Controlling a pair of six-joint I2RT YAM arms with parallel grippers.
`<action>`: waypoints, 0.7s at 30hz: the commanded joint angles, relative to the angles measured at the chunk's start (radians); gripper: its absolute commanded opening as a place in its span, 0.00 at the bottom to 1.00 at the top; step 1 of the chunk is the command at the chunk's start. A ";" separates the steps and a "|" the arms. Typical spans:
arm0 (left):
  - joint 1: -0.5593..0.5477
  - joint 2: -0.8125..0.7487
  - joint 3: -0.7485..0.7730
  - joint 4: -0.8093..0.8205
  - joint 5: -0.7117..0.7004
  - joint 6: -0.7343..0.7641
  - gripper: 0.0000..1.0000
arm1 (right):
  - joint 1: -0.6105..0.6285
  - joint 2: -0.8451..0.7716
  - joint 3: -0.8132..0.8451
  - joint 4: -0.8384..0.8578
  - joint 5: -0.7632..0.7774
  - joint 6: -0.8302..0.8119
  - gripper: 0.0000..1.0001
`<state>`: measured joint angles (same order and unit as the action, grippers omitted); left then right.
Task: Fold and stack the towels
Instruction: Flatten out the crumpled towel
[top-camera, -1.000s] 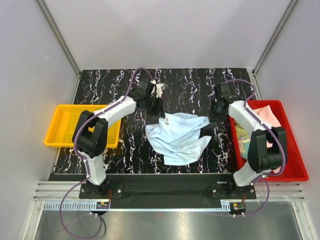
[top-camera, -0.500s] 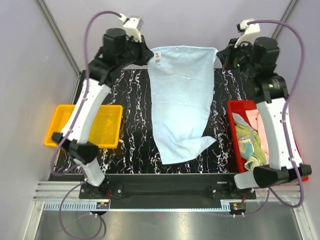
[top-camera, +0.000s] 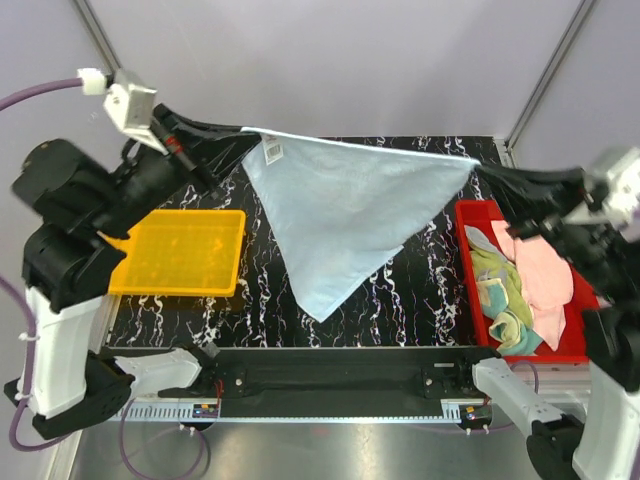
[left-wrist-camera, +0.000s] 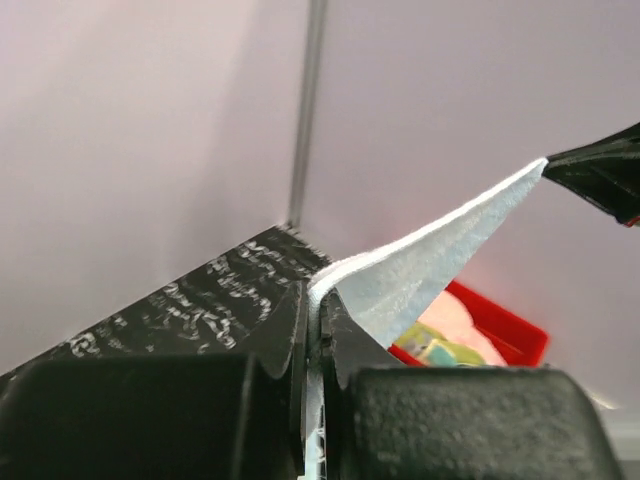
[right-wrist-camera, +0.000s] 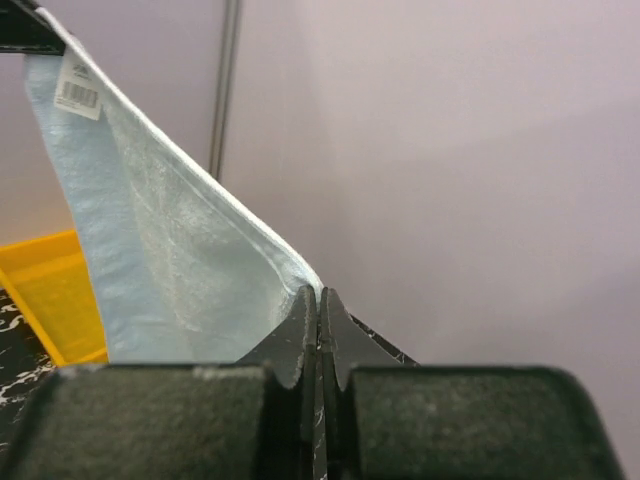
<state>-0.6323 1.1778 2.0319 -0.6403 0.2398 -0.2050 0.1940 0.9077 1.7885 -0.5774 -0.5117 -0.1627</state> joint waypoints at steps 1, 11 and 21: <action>-0.018 -0.033 -0.018 0.062 0.096 -0.049 0.00 | -0.002 -0.081 -0.021 0.019 -0.086 0.049 0.00; -0.032 0.003 0.039 0.091 0.139 -0.123 0.00 | -0.001 -0.079 0.001 0.085 -0.057 0.104 0.00; 0.107 0.276 0.223 -0.002 -0.080 -0.059 0.00 | -0.001 0.200 0.074 0.137 0.131 0.006 0.00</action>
<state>-0.6262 1.3796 2.2238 -0.6441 0.2447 -0.2615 0.1940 1.0088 1.8534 -0.4808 -0.4698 -0.1131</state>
